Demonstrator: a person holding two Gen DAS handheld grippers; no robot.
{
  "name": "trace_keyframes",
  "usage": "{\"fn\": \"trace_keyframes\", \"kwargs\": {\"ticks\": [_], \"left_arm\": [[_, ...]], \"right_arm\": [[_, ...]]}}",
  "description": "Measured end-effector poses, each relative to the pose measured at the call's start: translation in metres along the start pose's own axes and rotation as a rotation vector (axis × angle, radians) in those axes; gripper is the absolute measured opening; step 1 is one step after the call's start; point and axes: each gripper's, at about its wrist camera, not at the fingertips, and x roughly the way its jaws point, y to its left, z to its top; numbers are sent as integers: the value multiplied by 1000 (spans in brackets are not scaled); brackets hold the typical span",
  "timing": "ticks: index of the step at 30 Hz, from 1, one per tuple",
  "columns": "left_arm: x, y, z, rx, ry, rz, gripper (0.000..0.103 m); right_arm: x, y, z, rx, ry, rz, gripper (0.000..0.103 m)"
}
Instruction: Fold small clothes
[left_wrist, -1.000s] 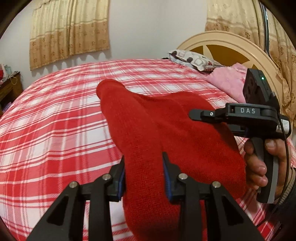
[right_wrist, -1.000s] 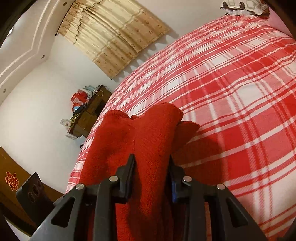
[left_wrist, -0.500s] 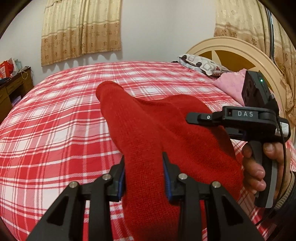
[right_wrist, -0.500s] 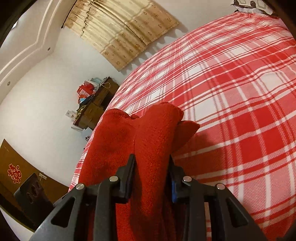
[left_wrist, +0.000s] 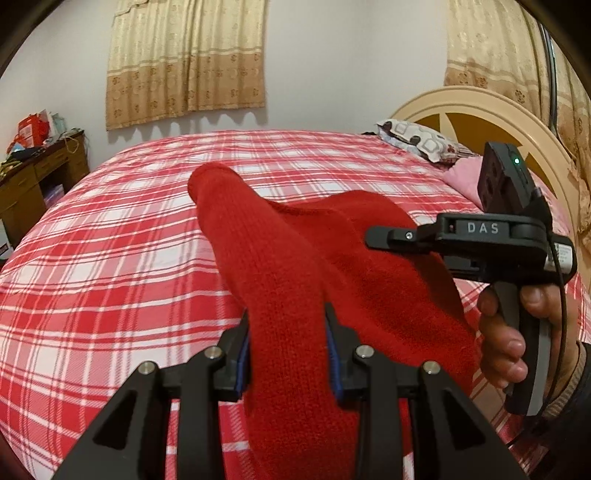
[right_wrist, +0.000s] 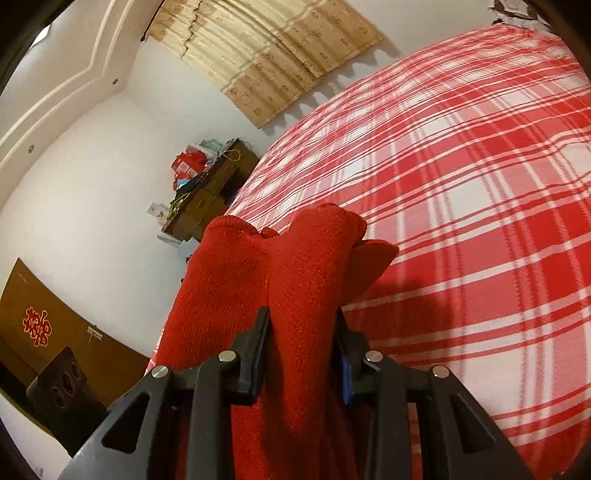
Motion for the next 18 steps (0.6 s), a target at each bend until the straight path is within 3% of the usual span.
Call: {"fn": "trace_keyframes", "kwargs": {"ticks": [18], "left_arm": [[-39, 64, -23, -104, -12, 88, 34]], "right_arm": [[69, 65, -26, -59, 107, 88, 32]]}}
